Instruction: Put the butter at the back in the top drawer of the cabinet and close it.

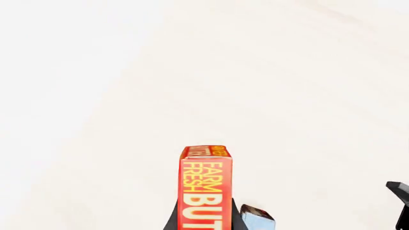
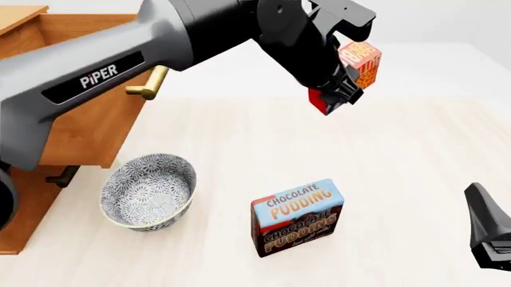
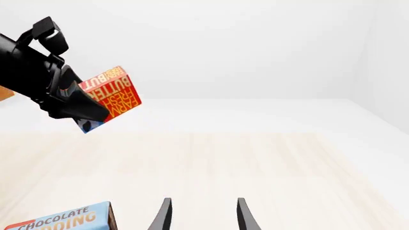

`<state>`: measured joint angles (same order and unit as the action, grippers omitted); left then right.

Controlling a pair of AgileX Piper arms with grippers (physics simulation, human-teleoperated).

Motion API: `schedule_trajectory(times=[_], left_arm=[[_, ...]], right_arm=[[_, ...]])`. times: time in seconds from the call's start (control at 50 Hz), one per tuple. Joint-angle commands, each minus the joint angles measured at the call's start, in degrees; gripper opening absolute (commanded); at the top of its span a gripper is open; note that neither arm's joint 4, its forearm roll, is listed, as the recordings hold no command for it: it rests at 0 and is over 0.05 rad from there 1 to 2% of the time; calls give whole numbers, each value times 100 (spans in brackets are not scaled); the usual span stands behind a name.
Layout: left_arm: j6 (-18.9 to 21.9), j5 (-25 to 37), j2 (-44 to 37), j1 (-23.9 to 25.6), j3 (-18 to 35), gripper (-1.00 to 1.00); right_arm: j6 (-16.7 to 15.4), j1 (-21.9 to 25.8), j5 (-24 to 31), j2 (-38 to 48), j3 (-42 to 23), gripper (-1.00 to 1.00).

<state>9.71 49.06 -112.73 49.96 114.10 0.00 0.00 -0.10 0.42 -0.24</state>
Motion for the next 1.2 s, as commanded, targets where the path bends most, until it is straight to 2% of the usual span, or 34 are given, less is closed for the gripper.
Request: schedule_trajectory(times=[0.02, 0.1, 0.14, 0.18, 0.22, 0.26, 0.32, 0.42, 0.58, 0.94, 1.04, 1.16, 1.2], left_arm=[[159, 139, 503, -168, -83, -100], [171, 233, 633, -240, -89, -100], [7, 413, 530, -151, 143, -100], [72, 337, 669, -213, -45, -100], [-57, 483, 561, -110, 132, -100], [33, 423, 738, -222, -48, -100], [-36, 517, 703, -200, 59, -100], [32, 456, 1029, -435, -333, -100], [124, 500, 1450, -690, -611, -100], [44, 897, 1989, -986, -731, -100], [216, 837, 2426, -1278, -1126, -100], [219, 954, 2630, -1436, -1192, -100], [298, 936, 2827, -1621, -1457, -100]], right_arm=[[0, 0, 0, 0, 0, 100], [0, 0, 0, 0, 0, 100], [0, 0, 0, 0, 0, 100], [0, 0, 0, 0, 0, 100], [0, 0, 0, 0, 0, 100], [0, 0, 0, 0, 0, 100], [0, 0, 0, 0, 0, 100], [0, 0, 0, 0, 0, 100], [0, 0, 0, 0, 0, 100], [0, 0, 0, 0, 0, 100], [0, 0, 0, 0, 0, 100], [0, 0, 0, 0, 0, 100], [0, 0, 0, 0, 0, 100]])
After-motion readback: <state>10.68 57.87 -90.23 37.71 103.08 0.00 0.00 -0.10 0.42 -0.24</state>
